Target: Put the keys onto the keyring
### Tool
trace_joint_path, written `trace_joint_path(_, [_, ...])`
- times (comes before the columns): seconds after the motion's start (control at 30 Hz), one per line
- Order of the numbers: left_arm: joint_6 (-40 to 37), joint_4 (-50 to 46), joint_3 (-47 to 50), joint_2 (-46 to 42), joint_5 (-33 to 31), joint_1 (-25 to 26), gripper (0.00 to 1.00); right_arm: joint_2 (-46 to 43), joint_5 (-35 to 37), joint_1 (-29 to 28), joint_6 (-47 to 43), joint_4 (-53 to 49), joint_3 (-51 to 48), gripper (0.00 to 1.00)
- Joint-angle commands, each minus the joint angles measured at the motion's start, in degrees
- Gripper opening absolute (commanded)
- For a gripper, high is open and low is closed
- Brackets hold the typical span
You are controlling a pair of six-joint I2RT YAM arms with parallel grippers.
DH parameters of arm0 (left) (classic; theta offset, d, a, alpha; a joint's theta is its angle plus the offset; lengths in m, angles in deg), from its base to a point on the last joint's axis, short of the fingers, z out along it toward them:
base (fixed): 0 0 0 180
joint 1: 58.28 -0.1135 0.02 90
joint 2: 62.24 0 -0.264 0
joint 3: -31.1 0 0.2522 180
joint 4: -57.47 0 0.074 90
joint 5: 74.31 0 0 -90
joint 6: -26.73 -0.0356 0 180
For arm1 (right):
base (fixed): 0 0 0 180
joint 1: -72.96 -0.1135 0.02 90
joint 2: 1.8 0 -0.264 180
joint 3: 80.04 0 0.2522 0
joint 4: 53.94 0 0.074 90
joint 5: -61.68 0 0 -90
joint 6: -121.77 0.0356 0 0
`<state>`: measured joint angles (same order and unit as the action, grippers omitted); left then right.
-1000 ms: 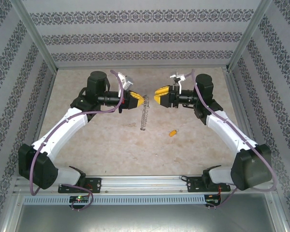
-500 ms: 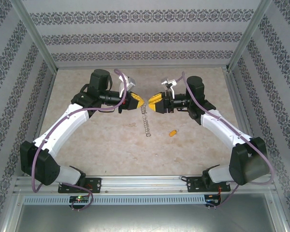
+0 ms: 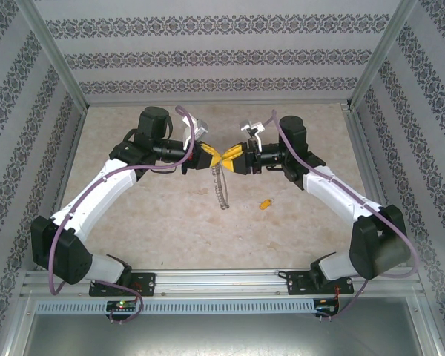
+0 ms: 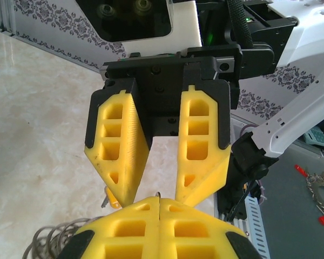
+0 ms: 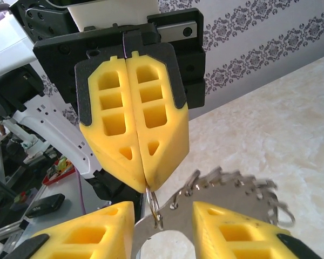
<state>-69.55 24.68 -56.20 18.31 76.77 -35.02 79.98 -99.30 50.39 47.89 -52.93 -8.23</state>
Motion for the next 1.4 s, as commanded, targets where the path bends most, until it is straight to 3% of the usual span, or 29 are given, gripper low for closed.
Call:
trace_joint_path(0.0, [-1.69, -0.22, -2.39, 0.54, 2.11, 0.72, 0.00, 0.77, -0.22, -0.87, -1.20, 1.16, 2.16, 0.29])
trace_joint_path(0.07, [-1.80, -0.30, -2.40, 0.63, 2.34, 0.81, 0.00, 1.07, 0.12, -0.96, -1.19, 1.28, 2.49, 0.21])
trace_joint_path(0.17, [-1.64, -0.29, -2.57, 0.91, 2.42, 0.77, 0.00, 1.44, 0.26, -0.99, -1.16, 1.41, 2.81, 0.00])
trace_joint_path(0.23, [-0.30, 0.68, -2.77, 1.10, 1.71, 0.80, 0.00, 1.59, 0.66, -0.75, -1.51, 1.41, 2.77, 0.00])
trace_joint_path(0.4, [8.15, 10.58, 0.60, -1.73, -3.77, -0.27, 0.41, 1.51, 0.32, 0.74, -0.03, 4.26, 2.71, 0.00])
trace_joint_path(0.5, [15.02, 18.23, 3.80, -3.55, -4.21, -2.04, 0.48, 0.77, 0.32, 1.16, 0.32, 4.92, 3.36, 0.00])
trace_joint_path(0.67, [24.91, 28.18, 8.08, -4.48, -2.57, -4.97, 0.47, -0.47, 0.98, 1.96, 0.94, 5.74, 4.11, 0.00])
trace_joint_path(0.8, [31.64, 36.53, 10.77, -3.37, 0.19, -5.82, 0.36, -1.33, 1.97, 2.25, 1.96, 6.96, 4.46, 0.00])
trace_joint_path(0.93, [35.87, 43.19, 13.10, -2.09, 1.79, -5.82, 0.34, -1.80, 2.33, 2.18, 3.39, 8.81, 4.89, 0.00])
trace_joint_path(1.37, [38.60, 50.15, 15.08, -0.75, 4.47, -2.02, 0.33, -1.42, 3.38, 1.56, 4.33, 10.27, 5.94, 0.00])
